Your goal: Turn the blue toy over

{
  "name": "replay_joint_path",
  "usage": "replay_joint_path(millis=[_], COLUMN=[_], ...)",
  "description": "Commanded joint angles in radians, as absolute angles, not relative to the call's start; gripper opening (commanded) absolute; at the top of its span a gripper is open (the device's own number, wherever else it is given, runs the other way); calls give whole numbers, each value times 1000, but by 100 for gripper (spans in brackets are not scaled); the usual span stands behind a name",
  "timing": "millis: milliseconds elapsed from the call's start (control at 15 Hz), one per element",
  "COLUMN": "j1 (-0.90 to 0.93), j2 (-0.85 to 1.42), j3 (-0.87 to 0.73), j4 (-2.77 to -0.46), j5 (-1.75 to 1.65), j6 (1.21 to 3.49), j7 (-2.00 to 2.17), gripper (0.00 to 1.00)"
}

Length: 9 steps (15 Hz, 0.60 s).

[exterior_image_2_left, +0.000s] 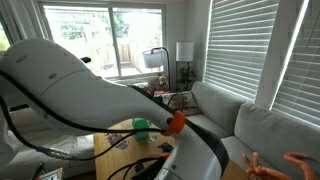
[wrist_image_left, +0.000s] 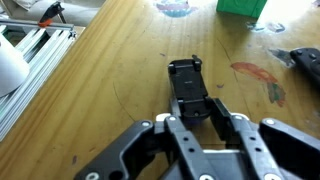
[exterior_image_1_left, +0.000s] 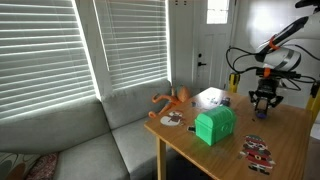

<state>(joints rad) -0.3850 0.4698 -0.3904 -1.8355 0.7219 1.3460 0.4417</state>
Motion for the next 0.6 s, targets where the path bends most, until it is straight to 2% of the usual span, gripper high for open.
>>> replay_joint_path(millis=[0, 267, 333, 400, 533], j1=[-378, -357, -350, -338, -319], j2=[456, 399, 380, 353, 307], j3=[-388, -406, -409, -413, -409], j4=[-1850, -1870, -1872, -1881, -1891], j5=[701, 667, 646, 623, 570], j6=[1364, 1423, 1447, 1487, 1562], j7=[461, 488, 497, 513, 545], gripper=[20, 19, 17, 11, 11])
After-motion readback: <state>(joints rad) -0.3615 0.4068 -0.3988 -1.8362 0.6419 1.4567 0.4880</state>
